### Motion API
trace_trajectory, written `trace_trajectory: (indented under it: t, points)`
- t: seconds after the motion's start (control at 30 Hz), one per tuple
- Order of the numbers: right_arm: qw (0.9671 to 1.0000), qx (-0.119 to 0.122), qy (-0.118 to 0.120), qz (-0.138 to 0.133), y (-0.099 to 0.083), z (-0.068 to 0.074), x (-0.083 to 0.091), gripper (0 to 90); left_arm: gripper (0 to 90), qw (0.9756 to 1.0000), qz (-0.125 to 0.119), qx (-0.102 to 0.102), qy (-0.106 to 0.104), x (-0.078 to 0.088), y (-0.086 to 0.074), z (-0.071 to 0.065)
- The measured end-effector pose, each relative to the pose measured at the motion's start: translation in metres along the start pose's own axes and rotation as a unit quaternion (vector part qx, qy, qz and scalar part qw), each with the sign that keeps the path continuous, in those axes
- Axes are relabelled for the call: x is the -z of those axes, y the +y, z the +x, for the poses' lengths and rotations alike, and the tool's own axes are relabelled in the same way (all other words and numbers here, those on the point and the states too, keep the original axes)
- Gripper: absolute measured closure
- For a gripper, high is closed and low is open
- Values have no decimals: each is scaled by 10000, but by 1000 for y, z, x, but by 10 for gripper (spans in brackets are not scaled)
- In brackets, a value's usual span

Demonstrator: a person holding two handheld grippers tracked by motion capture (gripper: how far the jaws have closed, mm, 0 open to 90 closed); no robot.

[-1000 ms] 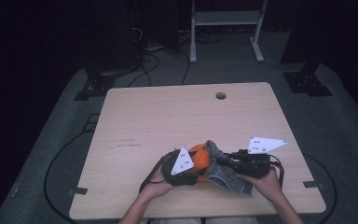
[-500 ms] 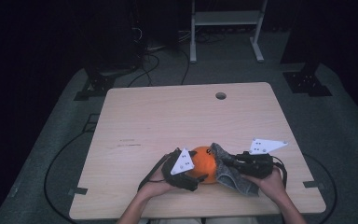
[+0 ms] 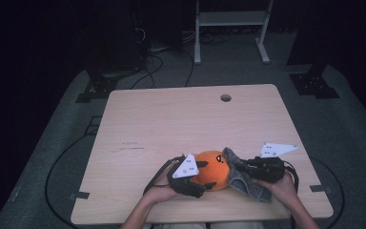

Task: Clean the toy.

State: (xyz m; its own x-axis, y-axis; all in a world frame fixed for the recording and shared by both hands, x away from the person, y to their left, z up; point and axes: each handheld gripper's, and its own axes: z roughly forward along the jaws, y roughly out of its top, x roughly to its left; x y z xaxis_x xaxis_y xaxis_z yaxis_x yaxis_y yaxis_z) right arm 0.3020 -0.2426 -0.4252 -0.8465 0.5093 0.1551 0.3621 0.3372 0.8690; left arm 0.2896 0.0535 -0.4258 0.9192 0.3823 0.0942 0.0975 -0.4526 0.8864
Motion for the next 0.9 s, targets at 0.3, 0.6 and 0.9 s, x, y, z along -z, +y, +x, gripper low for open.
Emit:
trace_trajectory:
  t: [0.3, 0.6, 0.9]
  points:
    - [9989, 423, 195, 45, 17, 22, -4, 801, 335, 9987, 449, 83, -232, -6, -6, -5]
    - [9985, 392, 385, 37, 8, 20, -6, 801, 156, 9992, 334, 158, 161, -15, -5, 1]
    - [9998, -6, -57, 212, -7, 2, 9, 801, 304, 9990, 441, 67, -49, -13, -6, -2]
